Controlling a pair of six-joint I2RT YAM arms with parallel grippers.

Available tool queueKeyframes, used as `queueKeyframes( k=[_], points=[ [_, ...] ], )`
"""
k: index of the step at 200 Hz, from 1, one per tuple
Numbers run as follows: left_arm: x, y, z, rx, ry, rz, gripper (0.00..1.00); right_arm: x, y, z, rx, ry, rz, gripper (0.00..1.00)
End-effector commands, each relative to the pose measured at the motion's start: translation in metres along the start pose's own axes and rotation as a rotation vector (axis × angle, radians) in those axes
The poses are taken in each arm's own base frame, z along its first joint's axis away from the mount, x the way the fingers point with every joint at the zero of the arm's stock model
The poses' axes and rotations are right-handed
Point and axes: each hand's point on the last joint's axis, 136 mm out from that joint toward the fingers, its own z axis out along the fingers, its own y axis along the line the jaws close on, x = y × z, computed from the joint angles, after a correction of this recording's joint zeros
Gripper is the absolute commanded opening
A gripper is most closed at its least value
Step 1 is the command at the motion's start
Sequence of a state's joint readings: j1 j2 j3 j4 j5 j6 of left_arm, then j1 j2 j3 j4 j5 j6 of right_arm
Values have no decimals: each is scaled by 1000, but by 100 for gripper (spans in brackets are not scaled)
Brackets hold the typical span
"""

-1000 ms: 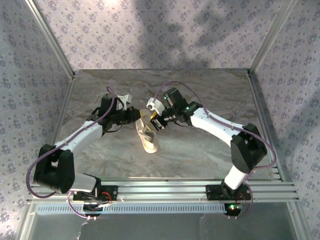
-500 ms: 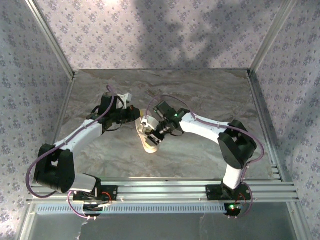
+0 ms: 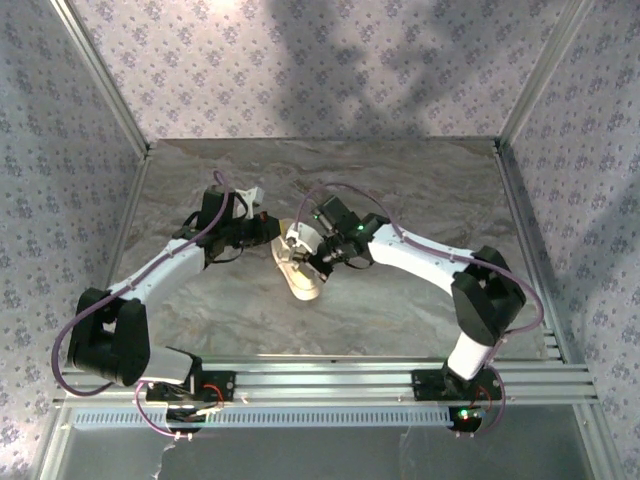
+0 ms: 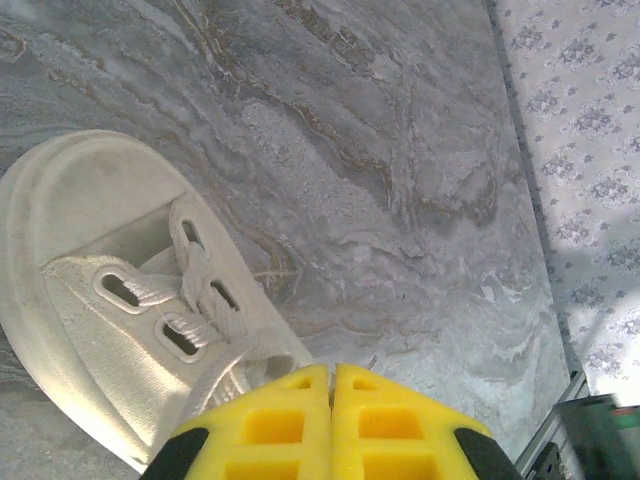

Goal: Tie the shoes

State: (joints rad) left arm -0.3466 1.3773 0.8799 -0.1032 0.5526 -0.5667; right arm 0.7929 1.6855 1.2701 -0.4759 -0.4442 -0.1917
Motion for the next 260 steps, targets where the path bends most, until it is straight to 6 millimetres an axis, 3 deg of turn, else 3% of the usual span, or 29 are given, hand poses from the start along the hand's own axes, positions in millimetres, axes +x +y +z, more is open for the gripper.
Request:
queueKeyframes(
  k=[1,28,65,138,151,172,182,204,233,260],
  points=[
    [-12,-6,-4,0,-20,39,0,-13,-3,-28,47,-52,-3,3],
    [-11,-4,-3,-7,-9,43,0,-7,2,-28,-4,-15,1,7],
    [-9,-3,-3,-16,0,46,0,10,13,2,-97,49,40,5],
    [-3,3,-5,-55,35,65,0,-9,33,39,-137,35,51,2],
    [-2,4,-4,-56,41,63,0,-8,31,42,-130,44,56,6],
    [0,5,-4,-57,50,64,0,-4,29,43,-122,67,64,22],
    [1,5,-5,-59,53,66,0,-1,28,45,-118,77,64,23],
    [2,6,-5,-62,58,65,0,0,27,45,-117,81,65,21],
    [3,7,-5,-63,60,68,0,-3,28,43,-117,75,62,7],
    [4,7,-6,-63,62,76,0,-13,27,29,-84,62,45,5]
  ],
)
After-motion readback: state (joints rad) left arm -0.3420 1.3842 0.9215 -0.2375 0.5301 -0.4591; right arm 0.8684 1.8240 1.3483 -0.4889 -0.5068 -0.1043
